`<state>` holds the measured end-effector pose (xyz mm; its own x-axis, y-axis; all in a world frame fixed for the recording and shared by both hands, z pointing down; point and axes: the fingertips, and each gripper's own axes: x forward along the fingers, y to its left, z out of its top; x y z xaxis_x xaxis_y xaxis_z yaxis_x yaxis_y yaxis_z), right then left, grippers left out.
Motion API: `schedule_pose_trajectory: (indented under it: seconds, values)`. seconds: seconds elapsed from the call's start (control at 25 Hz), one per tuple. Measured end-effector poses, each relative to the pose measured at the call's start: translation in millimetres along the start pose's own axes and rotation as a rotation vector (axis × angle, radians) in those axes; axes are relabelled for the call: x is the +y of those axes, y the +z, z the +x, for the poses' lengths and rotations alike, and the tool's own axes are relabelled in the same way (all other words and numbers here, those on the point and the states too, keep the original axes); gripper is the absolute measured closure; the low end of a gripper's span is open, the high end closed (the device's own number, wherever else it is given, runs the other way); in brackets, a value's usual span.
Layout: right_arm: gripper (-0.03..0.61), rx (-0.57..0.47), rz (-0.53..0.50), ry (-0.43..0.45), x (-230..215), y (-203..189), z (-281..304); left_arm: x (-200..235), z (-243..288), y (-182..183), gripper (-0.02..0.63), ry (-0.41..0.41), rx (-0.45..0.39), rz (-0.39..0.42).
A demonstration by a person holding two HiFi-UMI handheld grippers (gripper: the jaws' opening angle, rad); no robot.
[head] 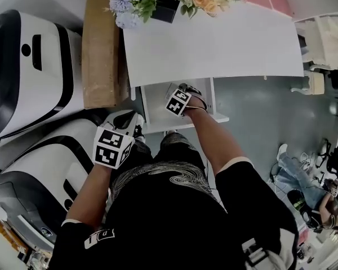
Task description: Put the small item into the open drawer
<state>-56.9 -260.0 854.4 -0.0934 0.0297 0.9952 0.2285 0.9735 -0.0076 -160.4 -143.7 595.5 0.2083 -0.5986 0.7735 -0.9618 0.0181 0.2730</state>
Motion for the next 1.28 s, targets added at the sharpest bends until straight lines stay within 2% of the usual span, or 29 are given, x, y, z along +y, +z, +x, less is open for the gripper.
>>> schedule_pose_trajectory:
  seconds: [0.28,0.56,0.84,1.0,1.28]
  values:
    - [0.169,0.029,-0.051,0.019,0.9,-0.4,20.3,2.9,0.8,-3.7,0.600,0.007,0.011,-0.018]
    - [0.167,0.066,-0.023,-0.013,-2.7,-6.1,27.0,9.4,-2.7,-7.0,0.600,0.016,0.005,-0.036]
    - [0.167,0.064,-0.006,-0.056,-2.0,-4.8,9.2,10.3,-2.6,4.4,0.600,-0.011,-0.021,-0.008]
    - [0.167,0.023,-0.021,-0.094,2.7,4.4,-17.9,6.6,-1.5,16.6,0.600,-0.040,-0.038,0.030]
    - [0.169,-0.122,-0.021,-0.188,5.6,29.0,-96.1,-2.8,-8.0,48.5,0.600,-0.090,-0.088,0.121]
